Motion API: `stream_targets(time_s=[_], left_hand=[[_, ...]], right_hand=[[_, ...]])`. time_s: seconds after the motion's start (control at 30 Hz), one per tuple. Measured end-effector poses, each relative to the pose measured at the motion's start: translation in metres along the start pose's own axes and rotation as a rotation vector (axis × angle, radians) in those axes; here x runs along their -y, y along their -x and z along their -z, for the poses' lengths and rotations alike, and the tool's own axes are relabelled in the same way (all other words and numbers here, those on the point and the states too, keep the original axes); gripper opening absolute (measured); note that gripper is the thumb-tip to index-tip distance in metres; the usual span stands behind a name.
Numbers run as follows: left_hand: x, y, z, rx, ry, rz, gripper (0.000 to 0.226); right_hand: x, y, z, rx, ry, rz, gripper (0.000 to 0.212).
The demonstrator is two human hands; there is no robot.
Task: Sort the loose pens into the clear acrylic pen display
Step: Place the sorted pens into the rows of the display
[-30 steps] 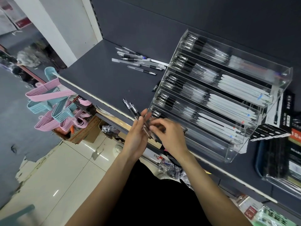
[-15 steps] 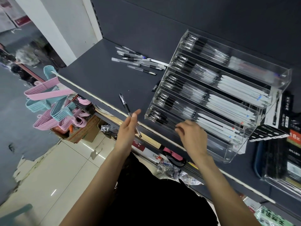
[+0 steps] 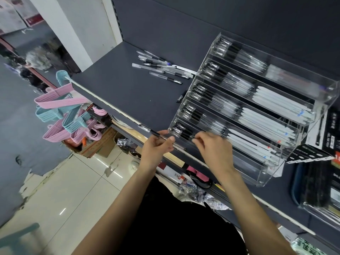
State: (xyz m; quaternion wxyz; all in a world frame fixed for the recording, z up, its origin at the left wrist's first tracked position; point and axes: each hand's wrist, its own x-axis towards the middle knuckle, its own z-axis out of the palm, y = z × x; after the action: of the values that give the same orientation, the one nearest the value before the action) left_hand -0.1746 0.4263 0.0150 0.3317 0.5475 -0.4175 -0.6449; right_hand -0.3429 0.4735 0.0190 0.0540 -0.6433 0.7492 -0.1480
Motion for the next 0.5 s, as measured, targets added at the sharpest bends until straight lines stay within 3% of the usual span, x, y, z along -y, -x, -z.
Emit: stream_targets(time_s=[0.1, 0.23, 0.3, 0.4, 0.5], left_hand=[[0.001, 0.0, -0.01, 0.03, 0.07, -0.001, 0.022], [0.004, 0.0, -0.02, 0.123, 0.06, -0.011, 0.022], [0.004, -0.003, -0.019, 0.118, -0.119, -0.052, 0.025], [0.006, -0.011, -0.007, -0.069, -0.57, -0.246, 0.025], [0.004, -0.017, 0.004, -0.235, -0.652, -0.427, 0.027]], right_hand=[[0.016, 0.012, 0.006, 0.069, -0.34, -0.024, 0.016], [0.009, 0.021, 0.001, 0.021, -0.348, -0.087, 0.017], [-0.002, 0.023, 0.003, -0.004, -0.319, -0.131, 0.02], [-0.022, 0.029, 0.007, -0.08, -0.196, -0.153, 0.017], [-0.038, 0.033, 0.007, -0.08, -0.113, -0.179, 0.014]])
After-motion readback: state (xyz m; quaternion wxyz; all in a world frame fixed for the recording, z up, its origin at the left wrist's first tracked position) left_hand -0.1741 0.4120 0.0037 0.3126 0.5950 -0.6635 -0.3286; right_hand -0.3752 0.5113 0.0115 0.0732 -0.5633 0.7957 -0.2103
